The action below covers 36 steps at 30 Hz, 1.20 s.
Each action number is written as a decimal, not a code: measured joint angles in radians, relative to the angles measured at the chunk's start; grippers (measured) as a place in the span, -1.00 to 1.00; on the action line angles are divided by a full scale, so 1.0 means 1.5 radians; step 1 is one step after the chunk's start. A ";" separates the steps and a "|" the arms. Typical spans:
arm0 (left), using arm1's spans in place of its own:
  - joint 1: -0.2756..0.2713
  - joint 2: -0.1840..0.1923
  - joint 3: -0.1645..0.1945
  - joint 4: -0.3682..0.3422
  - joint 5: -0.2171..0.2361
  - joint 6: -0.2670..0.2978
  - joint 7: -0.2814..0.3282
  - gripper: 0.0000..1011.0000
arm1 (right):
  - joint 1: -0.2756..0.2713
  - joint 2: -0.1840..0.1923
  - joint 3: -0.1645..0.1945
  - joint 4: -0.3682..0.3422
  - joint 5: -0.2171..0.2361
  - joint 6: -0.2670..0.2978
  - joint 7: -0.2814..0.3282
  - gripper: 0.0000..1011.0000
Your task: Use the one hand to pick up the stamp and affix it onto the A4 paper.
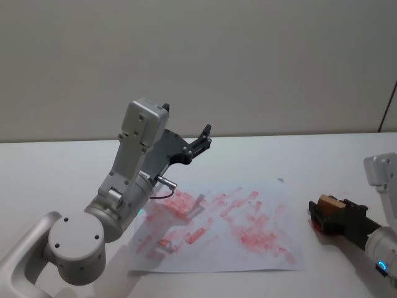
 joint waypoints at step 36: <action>0.000 0.000 0.000 0.000 0.000 0.000 0.000 0.98 | 0.089 -0.005 -0.025 -0.034 -0.181 -0.061 0.158 -0.11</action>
